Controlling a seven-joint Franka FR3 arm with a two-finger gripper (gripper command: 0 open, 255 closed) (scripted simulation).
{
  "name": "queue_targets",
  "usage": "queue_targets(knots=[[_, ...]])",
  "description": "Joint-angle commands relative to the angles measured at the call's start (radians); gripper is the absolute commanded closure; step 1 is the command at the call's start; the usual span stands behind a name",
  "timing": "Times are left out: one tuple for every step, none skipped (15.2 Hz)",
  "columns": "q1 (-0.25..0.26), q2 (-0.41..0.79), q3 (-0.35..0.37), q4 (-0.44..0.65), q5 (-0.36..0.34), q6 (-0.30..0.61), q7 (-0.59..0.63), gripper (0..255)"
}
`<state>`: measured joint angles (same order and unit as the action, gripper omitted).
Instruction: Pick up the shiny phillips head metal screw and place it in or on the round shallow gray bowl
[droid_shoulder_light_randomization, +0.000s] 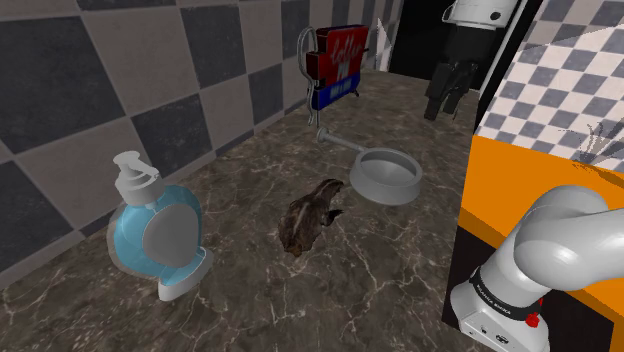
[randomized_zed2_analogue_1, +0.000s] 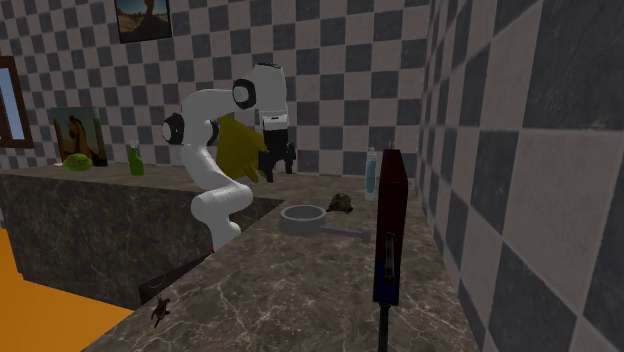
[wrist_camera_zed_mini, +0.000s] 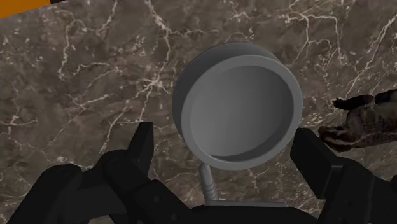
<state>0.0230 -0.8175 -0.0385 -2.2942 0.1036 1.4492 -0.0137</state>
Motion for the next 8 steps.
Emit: queue_targets(knots=[[0.000, 0.000, 0.000, 0.000, 0.000, 0.000, 0.000, 0], [0.005, 0.025, -0.001, -0.005, 0.000, 0.034, -0.013, 0], [0.010, 0.051, -0.002, -0.009, -0.001, 0.067, -0.026, 0], [0.015, 0.078, -0.002, -0.012, -0.001, 0.100, -0.039, 0], [0.020, 0.106, -0.003, -0.013, 0.000, 0.132, -0.052, 0], [0.025, 0.135, -0.003, -0.012, 0.000, 0.163, -0.065, 0], [0.030, 0.165, -0.004, -0.010, 0.001, 0.195, -0.077, 0], [0.035, 0.196, -0.004, -0.007, 0.002, 0.225, -0.090, 0]])
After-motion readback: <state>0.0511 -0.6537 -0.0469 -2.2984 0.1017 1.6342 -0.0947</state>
